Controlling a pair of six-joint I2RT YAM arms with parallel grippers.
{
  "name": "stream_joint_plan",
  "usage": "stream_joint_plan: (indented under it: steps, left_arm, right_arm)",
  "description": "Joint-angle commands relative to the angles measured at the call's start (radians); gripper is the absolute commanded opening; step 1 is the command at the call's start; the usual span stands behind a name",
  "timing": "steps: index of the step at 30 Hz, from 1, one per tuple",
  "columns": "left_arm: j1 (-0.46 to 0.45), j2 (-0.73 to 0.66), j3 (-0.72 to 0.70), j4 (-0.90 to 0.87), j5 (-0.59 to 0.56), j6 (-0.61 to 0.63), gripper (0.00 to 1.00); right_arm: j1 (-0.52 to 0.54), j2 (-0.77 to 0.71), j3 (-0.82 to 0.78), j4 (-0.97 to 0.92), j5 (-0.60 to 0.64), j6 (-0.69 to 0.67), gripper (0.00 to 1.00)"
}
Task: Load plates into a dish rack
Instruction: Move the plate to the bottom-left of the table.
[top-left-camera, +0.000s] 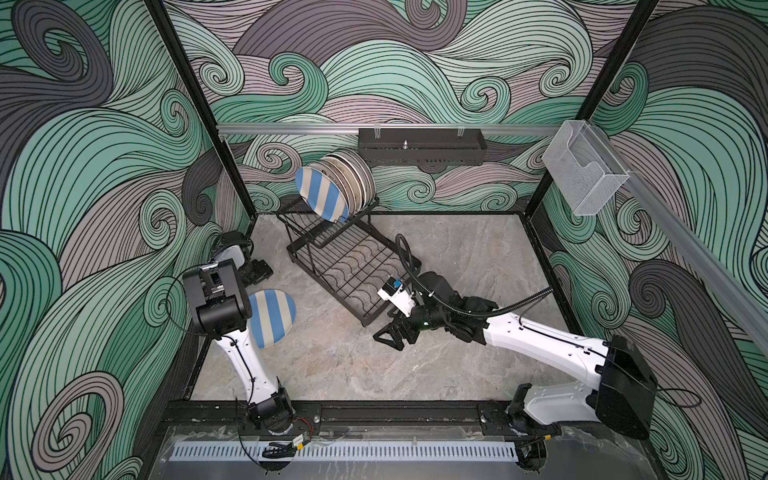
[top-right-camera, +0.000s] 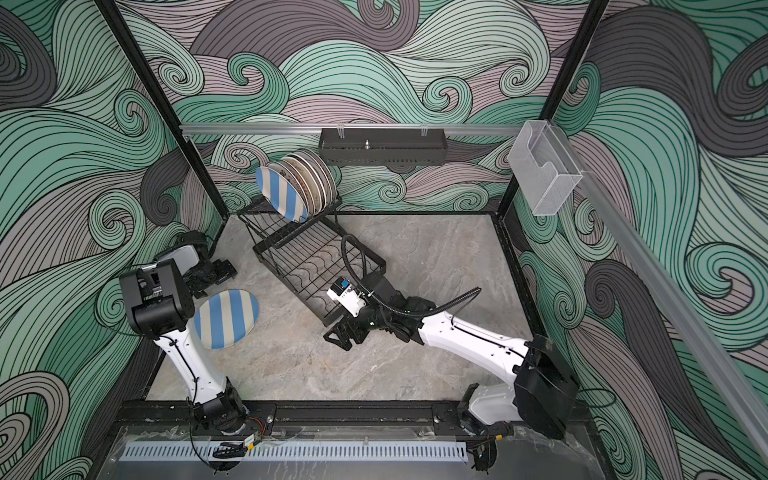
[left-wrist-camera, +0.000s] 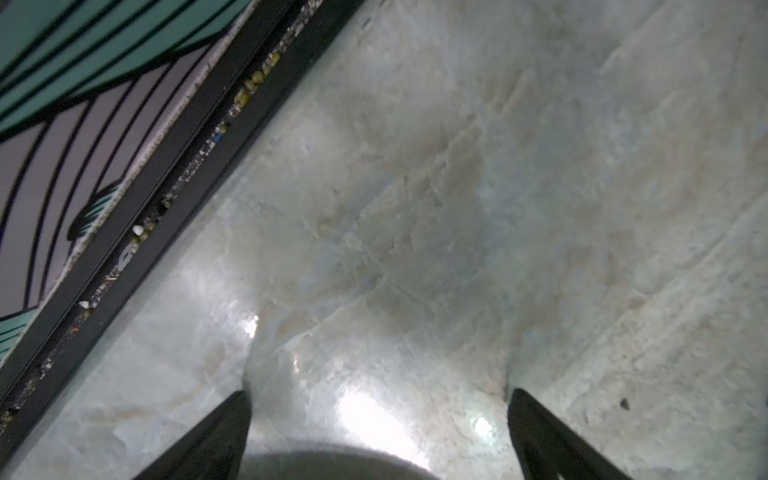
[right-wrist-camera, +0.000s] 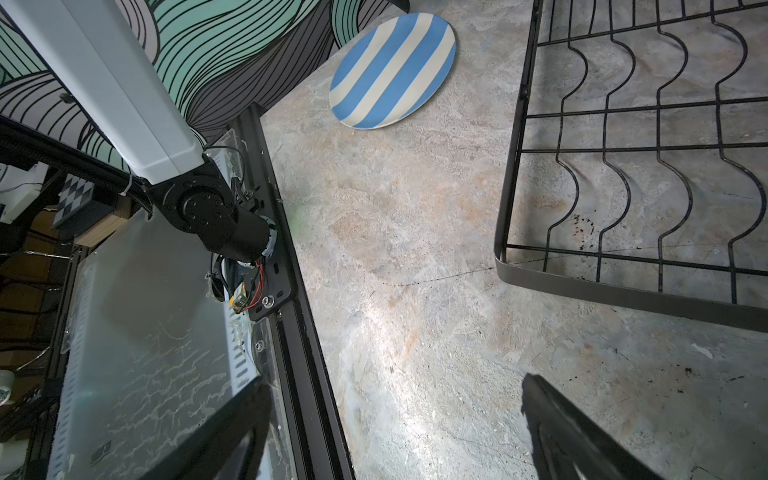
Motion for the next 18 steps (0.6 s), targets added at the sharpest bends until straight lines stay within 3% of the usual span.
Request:
stream_joint_plan:
  steps: [1, 6, 15, 18]
  left_arm:
    - [0.008, -0.028, -0.073, -0.018, 0.036, -0.029, 0.99]
    - [0.006, -0.089, -0.189, -0.003, 0.095, -0.059, 0.95]
    - [0.002, -0.31, -0.473, 0.086, 0.217, -0.166, 0.99]
    - [0.0, -0.387, -0.566, 0.093, 0.203, -0.183, 0.98]
  right_arm:
    - [0.001, 0.008, 0.006, 0.031, -0.027, 0.009, 0.94]
    - [0.0, 0.047, 0.034, 0.022, -0.075, 0.027, 0.93]
    - [0.002, 0.138, 0.095, -0.042, -0.098, 0.046, 0.88]
    - [0.007, 0.208, 0.163, -0.114, -0.129, 0.082, 0.86]
